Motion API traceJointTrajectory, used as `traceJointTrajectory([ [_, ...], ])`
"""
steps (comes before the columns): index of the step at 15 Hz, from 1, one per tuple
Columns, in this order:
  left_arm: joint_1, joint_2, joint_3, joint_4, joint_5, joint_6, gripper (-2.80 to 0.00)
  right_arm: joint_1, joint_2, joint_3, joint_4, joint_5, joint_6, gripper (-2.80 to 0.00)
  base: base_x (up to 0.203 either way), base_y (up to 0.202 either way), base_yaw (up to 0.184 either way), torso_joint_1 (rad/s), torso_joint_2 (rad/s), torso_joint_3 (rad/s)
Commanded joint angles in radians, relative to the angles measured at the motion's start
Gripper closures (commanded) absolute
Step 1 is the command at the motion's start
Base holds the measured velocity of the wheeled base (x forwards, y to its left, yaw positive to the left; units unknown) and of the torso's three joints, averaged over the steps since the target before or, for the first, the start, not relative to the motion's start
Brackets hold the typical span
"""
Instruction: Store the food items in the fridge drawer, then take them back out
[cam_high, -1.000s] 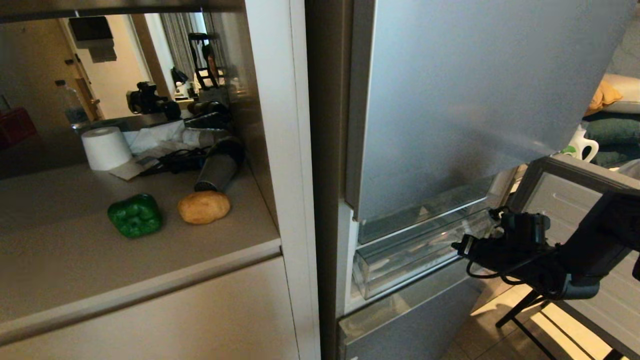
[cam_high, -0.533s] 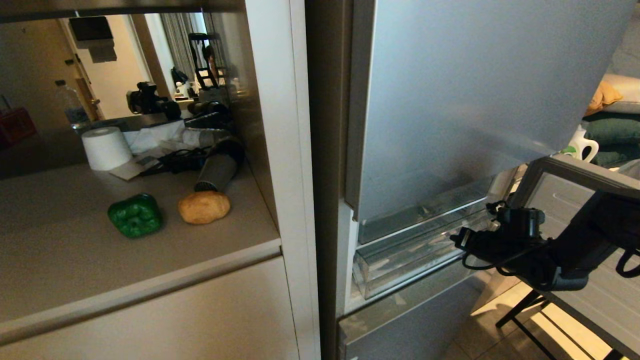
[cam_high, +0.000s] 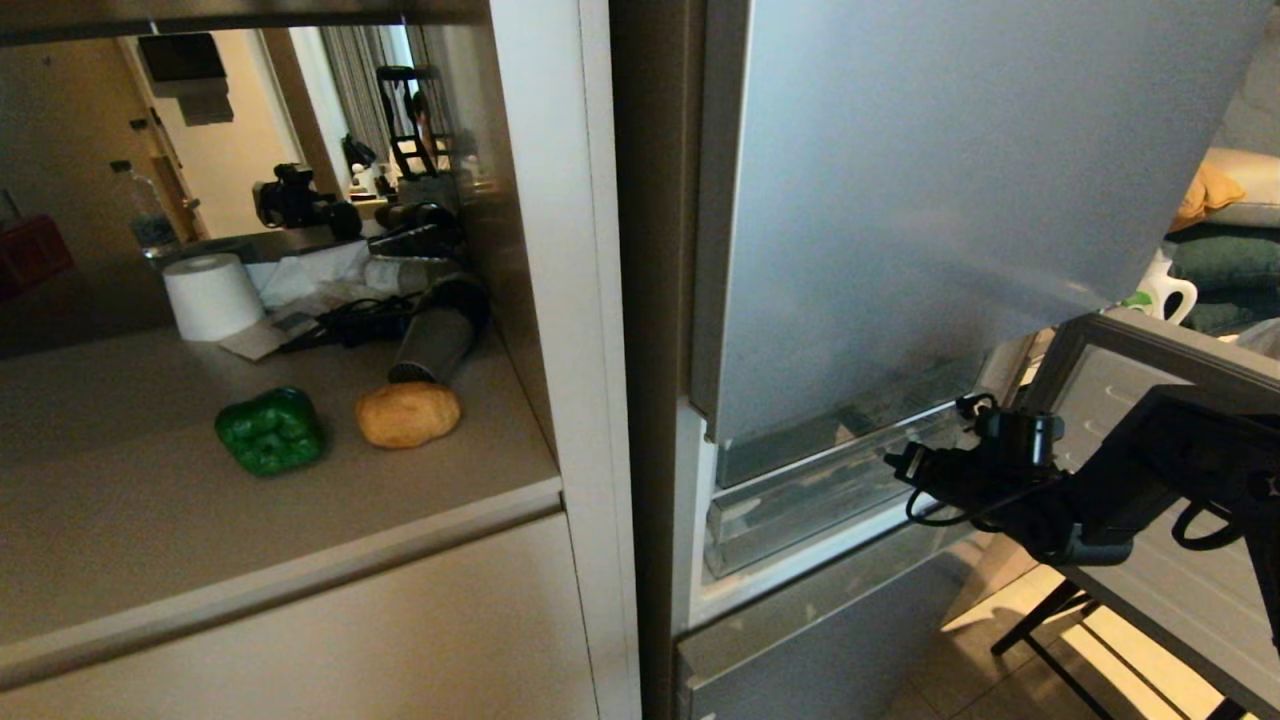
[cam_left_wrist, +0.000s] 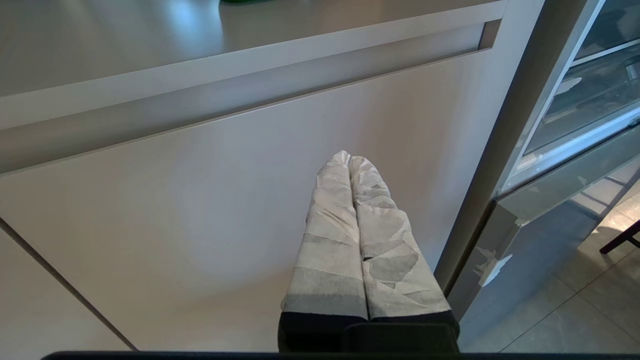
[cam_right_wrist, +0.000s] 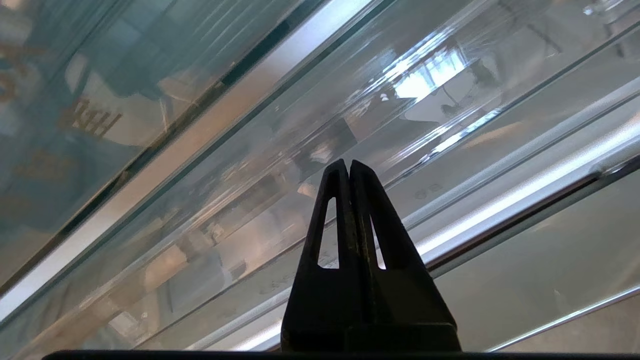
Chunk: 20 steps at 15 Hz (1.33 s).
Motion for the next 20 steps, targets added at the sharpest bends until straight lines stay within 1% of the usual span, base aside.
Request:
traceJointTrajectory([
  [1, 0.000, 0.000, 0.009, -0.001, 0.001, 0.000, 0.00, 0.000, -0.028, 0.050, -0.006, 0.001, 0.002, 0.00, 0.000, 0.000, 0.000, 0.000, 0.00, 0.000],
  [3, 0.000, 0.000, 0.011, -0.001, 0.000, 0.000, 0.00, -0.005, -0.117, 0.152, -0.005, 0.002, 0.000, 0.00, 0.000, 0.000, 0.000, 0.000, 0.00, 0.000],
  [6, 0.000, 0.000, 0.011, -0.001, 0.000, 0.000, 0.00, -0.022, -0.343, 0.348, 0.004, 0.000, -0.003, 0.00, 0.000, 0.000, 0.000, 0.000, 0.00, 0.000],
  [8, 0.000, 0.000, 0.011, -0.001, 0.000, 0.000, 0.00, -0.030, -0.579, 0.477, 0.064, -0.011, -0.017, 0.00, 0.000, 0.000, 0.000, 0.000, 0.00, 0.000],
  [10, 0.000, 0.000, 0.011, -0.001, 0.002, 0.000, 0.00, -0.037, -0.865, 0.593, 0.189, -0.031, -0.065, 0.00, 0.000, 0.000, 0.000, 0.000, 0.00, 0.000],
  [14, 0.000, 0.000, 0.011, -0.001, 0.000, 0.000, 0.00, -0.048, -1.501, 0.810, 0.438, -0.100, -0.213, 0.00, 0.000, 0.000, 0.000, 0.000, 0.00, 0.000],
  [16, 0.000, 0.000, 0.011, -0.001, 0.001, 0.000, 0.00, -0.051, -1.792, 0.929, 0.519, -0.130, -0.314, 0.00, 0.000, 0.000, 0.000, 0.000, 0.00, 0.000],
  [17, 0.000, 0.000, 0.011, -0.001, 0.001, 0.000, 0.00, -0.052, -1.927, 0.980, 0.573, -0.141, -0.378, 0.00, 0.000, 0.000, 0.000, 0.000, 0.00, 0.000],
  [18, -0.001, 0.000, 0.011, -0.001, 0.000, 0.000, 0.00, -0.053, -2.037, 1.017, 0.637, -0.153, -0.440, 0.00, 0.000, 0.000, 0.000, 0.000, 0.00, 0.000],
  [20, 0.000, 0.000, 0.011, -0.001, 0.000, 0.000, 0.00, -0.055, -2.158, 1.083, 0.785, -0.198, -0.566, 0.00, 0.000, 0.000, 0.000, 0.000, 0.00, 0.000],
])
